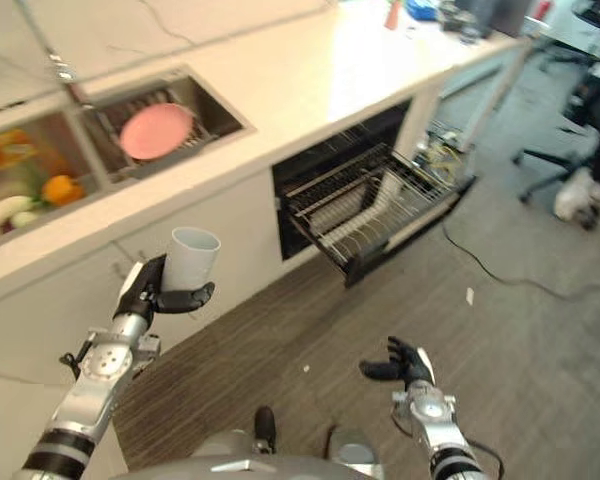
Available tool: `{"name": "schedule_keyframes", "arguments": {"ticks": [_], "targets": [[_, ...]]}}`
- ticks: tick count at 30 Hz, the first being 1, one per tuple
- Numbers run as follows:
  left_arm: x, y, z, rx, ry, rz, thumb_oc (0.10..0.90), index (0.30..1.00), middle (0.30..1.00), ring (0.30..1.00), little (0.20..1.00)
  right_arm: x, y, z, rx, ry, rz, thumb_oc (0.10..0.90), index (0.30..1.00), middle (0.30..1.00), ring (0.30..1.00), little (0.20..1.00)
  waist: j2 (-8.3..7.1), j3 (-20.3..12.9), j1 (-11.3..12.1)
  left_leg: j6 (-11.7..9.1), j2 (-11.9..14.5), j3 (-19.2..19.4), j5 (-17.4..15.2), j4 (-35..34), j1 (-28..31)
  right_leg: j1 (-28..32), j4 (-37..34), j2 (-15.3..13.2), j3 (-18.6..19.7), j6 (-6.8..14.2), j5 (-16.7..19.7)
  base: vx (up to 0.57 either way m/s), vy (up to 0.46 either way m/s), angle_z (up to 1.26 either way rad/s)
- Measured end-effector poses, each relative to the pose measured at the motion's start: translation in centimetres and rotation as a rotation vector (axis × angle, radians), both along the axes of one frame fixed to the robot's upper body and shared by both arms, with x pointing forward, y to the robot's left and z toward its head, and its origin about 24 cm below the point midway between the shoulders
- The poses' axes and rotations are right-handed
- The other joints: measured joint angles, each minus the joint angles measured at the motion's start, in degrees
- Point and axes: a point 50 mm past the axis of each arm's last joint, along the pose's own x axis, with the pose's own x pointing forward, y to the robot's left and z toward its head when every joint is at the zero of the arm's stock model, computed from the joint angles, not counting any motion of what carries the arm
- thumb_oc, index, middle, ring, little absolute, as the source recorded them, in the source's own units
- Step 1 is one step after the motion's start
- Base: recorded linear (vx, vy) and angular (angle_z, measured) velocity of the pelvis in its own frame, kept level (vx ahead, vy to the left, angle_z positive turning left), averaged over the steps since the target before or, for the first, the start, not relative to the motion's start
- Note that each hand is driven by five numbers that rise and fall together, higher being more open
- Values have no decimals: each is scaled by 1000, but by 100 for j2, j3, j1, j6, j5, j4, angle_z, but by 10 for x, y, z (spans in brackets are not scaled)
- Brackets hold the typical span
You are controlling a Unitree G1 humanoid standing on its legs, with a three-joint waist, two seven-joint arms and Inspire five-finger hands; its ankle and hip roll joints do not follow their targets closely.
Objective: Place the dishes in the dishwasher.
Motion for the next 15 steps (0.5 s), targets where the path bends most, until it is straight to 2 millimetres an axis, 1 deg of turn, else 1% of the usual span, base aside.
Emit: {"name": "schedule_keyframes", "arguments": {"ticks": [1, 2, 3, 4, 6, 7, 8, 9, 10, 11, 12, 13, 14, 15], "targets": [[1, 0, 0, 0, -2, 0, 400, 300, 300, 300, 300, 3, 0, 3, -1, -19, 0, 800, 900, 900, 900, 900, -6, 3, -42, -2, -4, 63, -33, 18, 15, -13, -105, -122, -59, 21, 18, 194, -68, -45], [2, -1, 2, -3, -10, -2, 400, 300, 300, 300, 300, 6, -2, 9, -4, -44, -3, 800, 900, 900, 900, 900, -12, 18, -122, -58, 34, 144, -92, 3, 61, -20, -326, -313, -195, 14, 27, 273, -100, -37], [2, 0, 3, -6, -14, 5, 400, 300, 300, 300, 300, 10, -5, 20, -14, -96, 4, 800, 900, 900, 900, 900, 42, 40, -160, -24, 39, 154, -136, -6, 87, -15, -648, -518, -313, 76, 97, 228, -71, -39], [2, 2, 4, -13, -21, 14, 400, 300, 300, 300, 300, 13, -10, 33, -21, -163, -6, 800, 900, 900, 900, 900, 69, 42, -161, -31, 27, 195, -134, -96, 153, -3, -1213, -687, -421, 97, 152, 161, -50, -47], [1, 8, 6, -11, -33, 49, 400, 300, 300, 300, 300, 21, -15, 51, -35, -259, -31, 800, 900, 900, 900, 900, 58, 52, -185, -29, -9, 32, -138, -135, 196, -142, -1894, -819, -160, 250, 452, 210, -83, -42], [1, 11, 8, -8, -45, 74, 400, 300, 300, 300, 300, 23, -20, 62, -52, -314, -59, 800, 900, 900, 900, 900, 14, 48, -271, -93, -1, -112, -176, -146, 261, -301, -2064, -891, -93, 345, 646, 267, -132, -7], [1, 12, 8, -7, -48, 87, 400, 300, 300, 300, 300, 21, -24, 70, -60, -354, -78, 800, 900, 900, 900, 900, -16, 36, -315, -160, -2, -176, -202, -165, 301, -322, -2255, -901, -142, 326, 734, 180, -91, 5], [0, 13, 8, -4, -50, 97, 400, 300, 300, 300, 300, 21, -26, 74, -72, -380, -91, 800, 900, 900, 900, 900, -76, 26, -333, -234, 2, -177, -198, -166, 386, -377, -2215, -887, -183, 299, 765, 210, -122, 7], [-2, 15, 7, -1, -45, 105, 400, 300, 300, 300, 300, 20, -28, 74, -77, -379, -108, 800, 900, 900, 900, 900, -208, -34, -359, -395, -17, -170, -273, -175, 514, -389, -2036, -864, -215, 257, 744, 234, -144, 2], [-3, 15, 6, -2, -42, 108, 400, 300, 300, 300, 300, 15, -30, 73, -77, -375, -121, 800, 900, 900, 900, 900, -324, -117, -352, -518, -27, -199, -331, -198, 623, -342, -1996, -813, -153, 72, 918, 183, -122, 11], [-6, 13, 2, -16, -34, 116, 400, 300, 300, 300, 300, 12, -34, 75, -86, -381, -137, 800, 900, 900, 900, 900, -270, -155, -373, -665, 90, -284, -403, -249, 777, -286, -1897, -710, -187, -49, 1300, 193, -140, 9], [-13, 10, -2, -30, -20, 118, 400, 300, 300, 300, 300, 10, -38, 77, -95, -388, -151, 800, 900, 900, 900, 900, -131, -240, -399, -746, 251, -382, -425, -283, 847, -269, -1866, -490, -197, -156, 1380, 292, -244, -14], [-16, 9, -3, -36, -19, 115, 400, 300, 300, 300, 300, 11, -41, 81, -105, -403, -155, 800, 900, 900, 900, 900, 2, -313, -358, -681, 401, -533, -400, -233, 827, -270, -1929, -246, -180, -352, 1484, 382, -334, -42], [-17, 7, -4, -48, -21, 115, 400, 300, 300, 300, 300, 13, -43, 86, -113, -419, -146, 800, 900, 900, 900, 900, 131, -334, -328, -696, 617, -577, -400, -216, 869, -218, -1984, -29, -182, -521, 1474, 283, -266, -37]]}}
